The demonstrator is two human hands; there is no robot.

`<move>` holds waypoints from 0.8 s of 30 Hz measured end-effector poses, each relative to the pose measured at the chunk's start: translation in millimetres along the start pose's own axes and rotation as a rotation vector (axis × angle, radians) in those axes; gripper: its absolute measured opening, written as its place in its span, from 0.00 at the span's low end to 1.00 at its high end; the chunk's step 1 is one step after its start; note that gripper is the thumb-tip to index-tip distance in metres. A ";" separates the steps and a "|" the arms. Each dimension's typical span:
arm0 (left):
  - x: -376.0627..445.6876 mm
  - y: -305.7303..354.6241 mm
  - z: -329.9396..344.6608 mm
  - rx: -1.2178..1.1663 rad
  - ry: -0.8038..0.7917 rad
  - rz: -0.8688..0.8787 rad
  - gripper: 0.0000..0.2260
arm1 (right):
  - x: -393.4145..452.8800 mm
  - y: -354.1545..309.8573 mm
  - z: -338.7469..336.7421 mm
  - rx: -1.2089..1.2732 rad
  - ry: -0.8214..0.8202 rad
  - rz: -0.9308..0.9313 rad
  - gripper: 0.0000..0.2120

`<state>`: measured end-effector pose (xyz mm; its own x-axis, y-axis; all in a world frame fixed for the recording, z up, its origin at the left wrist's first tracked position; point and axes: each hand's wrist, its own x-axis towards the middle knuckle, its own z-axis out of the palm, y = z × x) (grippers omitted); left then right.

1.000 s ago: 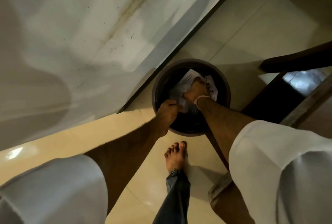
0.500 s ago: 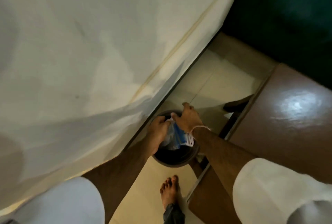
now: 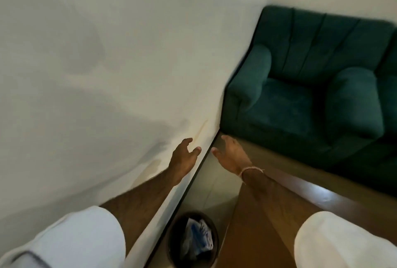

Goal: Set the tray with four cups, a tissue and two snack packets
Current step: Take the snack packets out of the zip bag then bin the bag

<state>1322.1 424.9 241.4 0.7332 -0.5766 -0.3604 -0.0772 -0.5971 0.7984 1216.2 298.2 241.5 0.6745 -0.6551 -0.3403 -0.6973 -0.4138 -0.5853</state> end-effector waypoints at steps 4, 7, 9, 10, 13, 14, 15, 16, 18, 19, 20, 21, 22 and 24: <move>-27.7 91.3 -11.0 0.064 0.014 0.185 0.26 | -41.2 -22.5 -94.9 0.022 0.160 -0.052 0.34; -50.2 155.1 -11.1 0.101 0.015 0.323 0.28 | -74.5 -27.9 -165.4 0.004 0.269 -0.097 0.34; -67.9 198.1 -8.4 0.122 0.016 0.414 0.30 | -100.1 -26.8 -213.3 -0.013 0.346 -0.124 0.33; -77.2 218.9 -5.8 0.137 0.016 0.454 0.30 | -113.4 -24.5 -235.7 -0.019 0.389 -0.130 0.33; -105.0 278.7 7.5 0.162 0.018 0.576 0.32 | -153.3 -13.8 -299.3 -0.038 0.503 -0.149 0.33; -115.3 297.2 13.7 0.174 0.018 0.617 0.32 | -167.4 -8.2 -319.1 -0.047 0.535 -0.149 0.33; -126.7 315.8 21.8 0.190 0.019 0.657 0.33 | -181.1 -1.1 -338.3 -0.057 0.567 -0.146 0.33; -138.7 334.1 31.6 0.203 0.019 0.692 0.33 | -195.9 8.0 -357.0 -0.063 0.597 -0.143 0.33; -161.6 364.8 52.5 0.232 0.016 0.752 0.34 | -222.8 27.0 -388.3 -0.072 0.648 -0.134 0.33; -173.9 379.1 64.7 0.250 0.010 0.779 0.35 | -237.4 38.2 -402.8 -0.075 0.671 -0.126 0.33; -187.2 392.2 78.9 0.269 0.000 0.801 0.35 | -252.5 51.6 -416.4 -0.076 0.690 -0.114 0.34; -201.3 404.7 94.9 0.281 -0.011 0.820 0.36 | -268.6 66.0 -430.1 -0.080 0.708 -0.107 0.34; -213.2 414.8 108.7 0.293 -0.022 0.834 0.37 | -281.6 78.1 -441.2 -0.084 0.718 -0.102 0.34; -241.9 435.0 143.9 0.311 -0.048 0.852 0.37 | -312.1 110.2 -465.5 -0.095 0.745 -0.080 0.34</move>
<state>1013.9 224.4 606.5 0.3159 -0.9105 0.2668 -0.7642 -0.0775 0.6403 815.9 162.8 625.8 0.4047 -0.8611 0.3078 -0.6940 -0.5084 -0.5098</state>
